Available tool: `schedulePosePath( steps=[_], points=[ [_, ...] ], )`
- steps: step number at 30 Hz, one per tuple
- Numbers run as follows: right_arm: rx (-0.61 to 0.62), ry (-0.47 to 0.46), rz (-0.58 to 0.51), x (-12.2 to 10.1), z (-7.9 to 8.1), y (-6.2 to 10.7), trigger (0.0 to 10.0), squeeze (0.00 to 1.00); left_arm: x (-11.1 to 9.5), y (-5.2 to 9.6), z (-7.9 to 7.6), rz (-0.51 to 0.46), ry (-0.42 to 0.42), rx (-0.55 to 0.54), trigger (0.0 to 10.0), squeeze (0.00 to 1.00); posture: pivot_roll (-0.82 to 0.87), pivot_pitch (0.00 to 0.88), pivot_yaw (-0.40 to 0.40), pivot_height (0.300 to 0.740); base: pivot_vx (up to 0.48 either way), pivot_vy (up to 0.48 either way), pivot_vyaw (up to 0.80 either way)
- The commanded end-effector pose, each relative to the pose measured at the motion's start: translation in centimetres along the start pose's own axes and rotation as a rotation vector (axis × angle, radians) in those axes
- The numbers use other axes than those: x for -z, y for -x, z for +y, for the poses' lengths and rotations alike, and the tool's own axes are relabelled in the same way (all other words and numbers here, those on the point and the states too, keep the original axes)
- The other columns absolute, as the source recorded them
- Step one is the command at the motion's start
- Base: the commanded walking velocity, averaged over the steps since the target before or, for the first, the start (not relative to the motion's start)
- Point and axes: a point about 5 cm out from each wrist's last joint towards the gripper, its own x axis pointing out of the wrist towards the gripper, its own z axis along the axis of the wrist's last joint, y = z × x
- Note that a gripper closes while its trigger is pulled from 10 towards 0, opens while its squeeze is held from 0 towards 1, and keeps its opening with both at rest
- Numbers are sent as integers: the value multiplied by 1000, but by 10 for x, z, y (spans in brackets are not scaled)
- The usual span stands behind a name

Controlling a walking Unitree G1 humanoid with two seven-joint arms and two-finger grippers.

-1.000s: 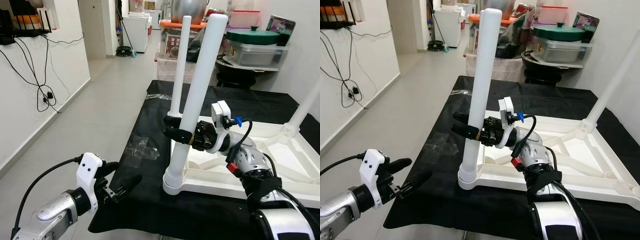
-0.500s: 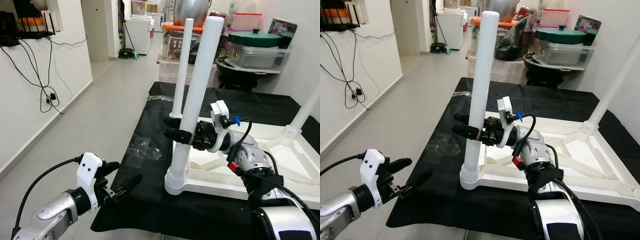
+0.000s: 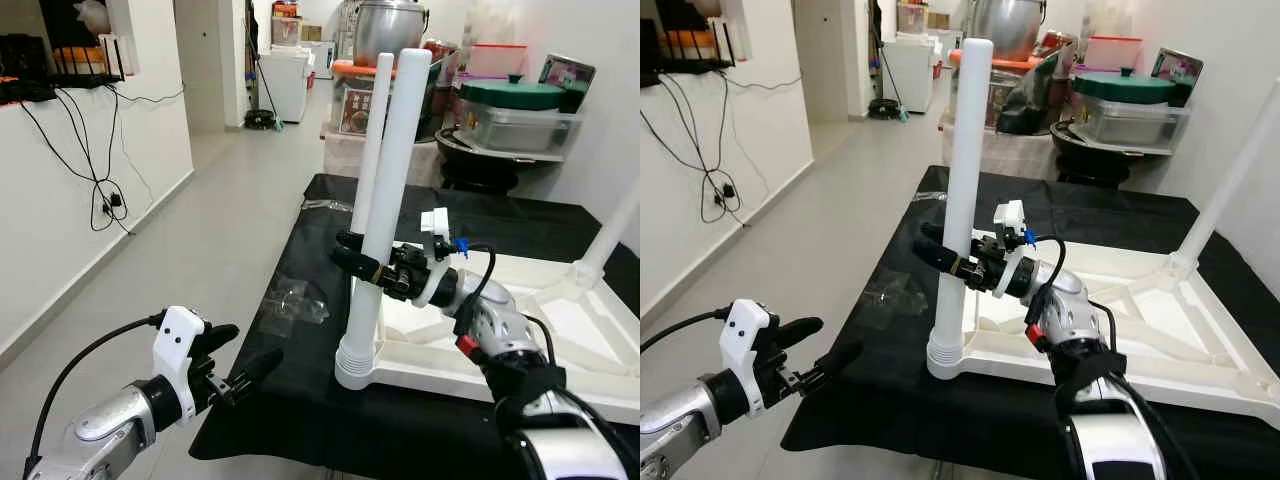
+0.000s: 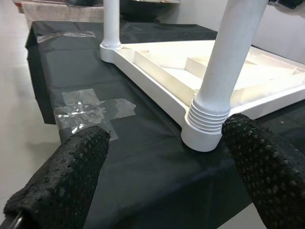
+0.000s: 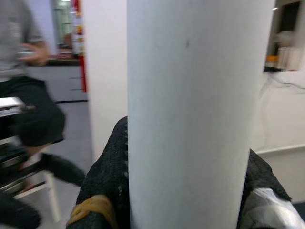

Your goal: Building children table

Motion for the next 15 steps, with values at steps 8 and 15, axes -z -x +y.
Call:
schedulePosePath(
  steps=[8, 15],
  points=[
    [258, 4, 127, 40, 9, 18, 0, 0, 3, -4, -2, -1, -9, -3, 10000, 0, 98, 0, -63, 740, 0, 0, 0],
    [535, 135, 234, 52, 11, 20, 0, 0, 5, -5, -3, -5, -6, -5, 10000, 0, 92, 0, -65, 740, 0, 0, 0]
  ],
)
